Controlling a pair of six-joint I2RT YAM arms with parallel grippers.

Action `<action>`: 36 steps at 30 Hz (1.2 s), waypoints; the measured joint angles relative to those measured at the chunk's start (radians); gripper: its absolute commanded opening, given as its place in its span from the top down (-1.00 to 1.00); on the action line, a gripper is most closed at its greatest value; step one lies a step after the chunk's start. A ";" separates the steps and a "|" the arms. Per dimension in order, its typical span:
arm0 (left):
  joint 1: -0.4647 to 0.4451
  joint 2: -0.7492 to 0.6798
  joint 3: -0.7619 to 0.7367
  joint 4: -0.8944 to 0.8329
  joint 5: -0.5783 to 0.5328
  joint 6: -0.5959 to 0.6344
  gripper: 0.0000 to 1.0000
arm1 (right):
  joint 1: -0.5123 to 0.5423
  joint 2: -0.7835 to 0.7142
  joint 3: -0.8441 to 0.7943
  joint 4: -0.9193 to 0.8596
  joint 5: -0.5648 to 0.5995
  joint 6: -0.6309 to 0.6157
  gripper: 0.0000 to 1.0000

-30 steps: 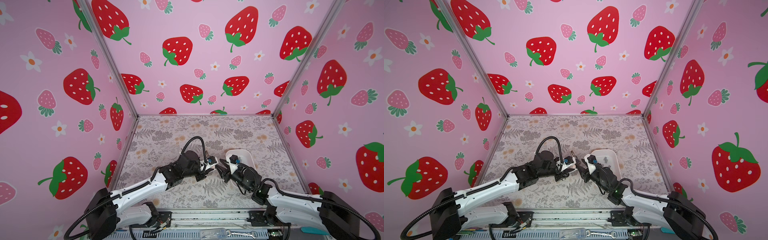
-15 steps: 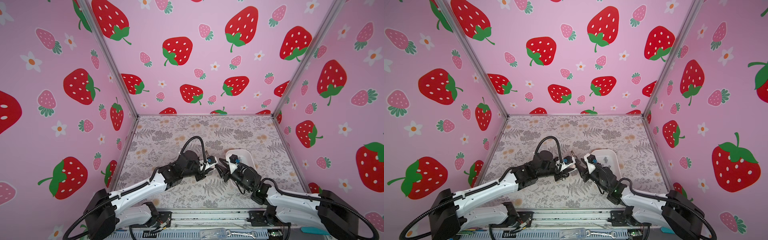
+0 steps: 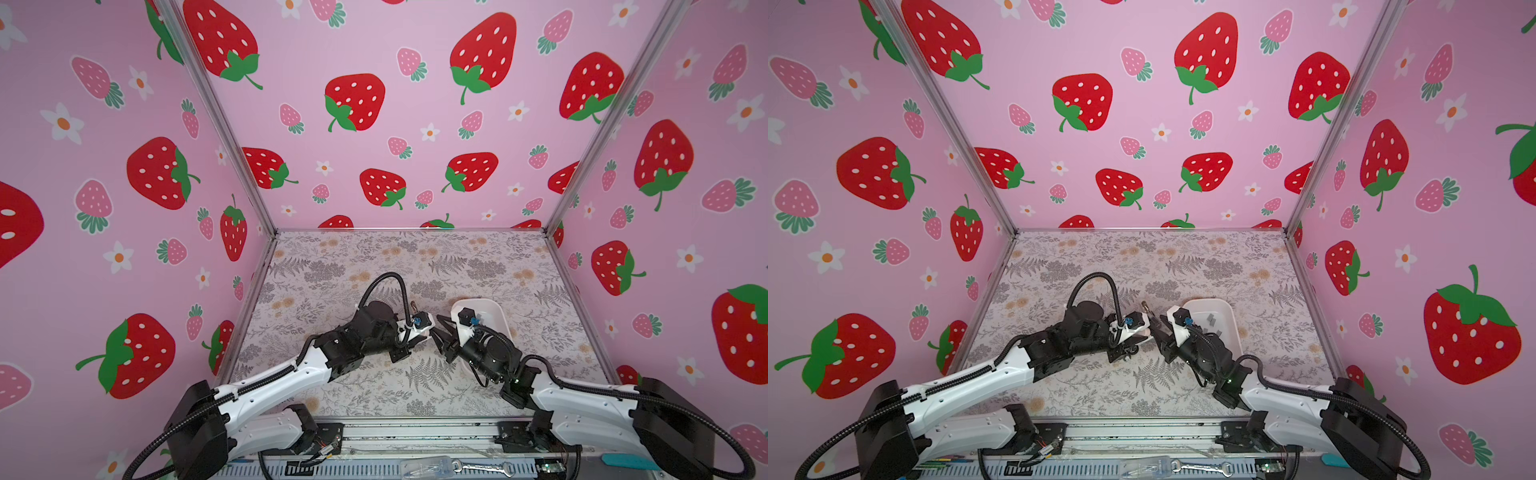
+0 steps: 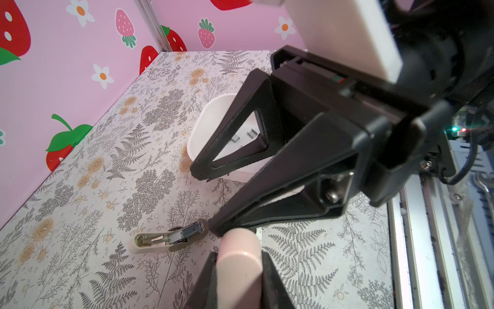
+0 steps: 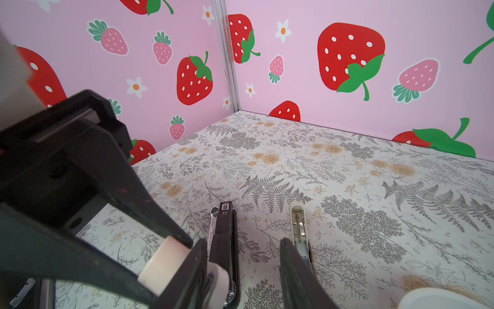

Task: Load the staples into the stapler

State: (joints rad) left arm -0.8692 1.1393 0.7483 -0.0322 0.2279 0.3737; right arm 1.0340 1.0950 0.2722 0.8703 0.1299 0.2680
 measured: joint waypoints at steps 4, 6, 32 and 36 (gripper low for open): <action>0.000 -0.008 0.000 -0.001 0.011 0.000 1.00 | 0.000 0.008 0.000 -0.008 0.010 -0.003 0.14; 0.000 -0.026 0.000 0.002 0.021 0.000 1.00 | -0.001 0.018 0.000 -0.019 0.018 -0.003 0.15; 0.000 -0.053 -0.019 0.028 0.027 -0.005 1.00 | -0.001 -0.031 -0.003 -0.084 0.080 -0.055 0.04; 0.000 -0.053 -0.020 0.037 0.027 -0.004 1.00 | -0.001 -0.103 -0.013 -0.108 0.112 -0.080 0.02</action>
State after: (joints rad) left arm -0.8696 1.0866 0.7284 0.0044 0.2554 0.3695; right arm 1.0328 0.9924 0.2596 0.7620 0.2420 0.1879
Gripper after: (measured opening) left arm 0.252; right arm 0.492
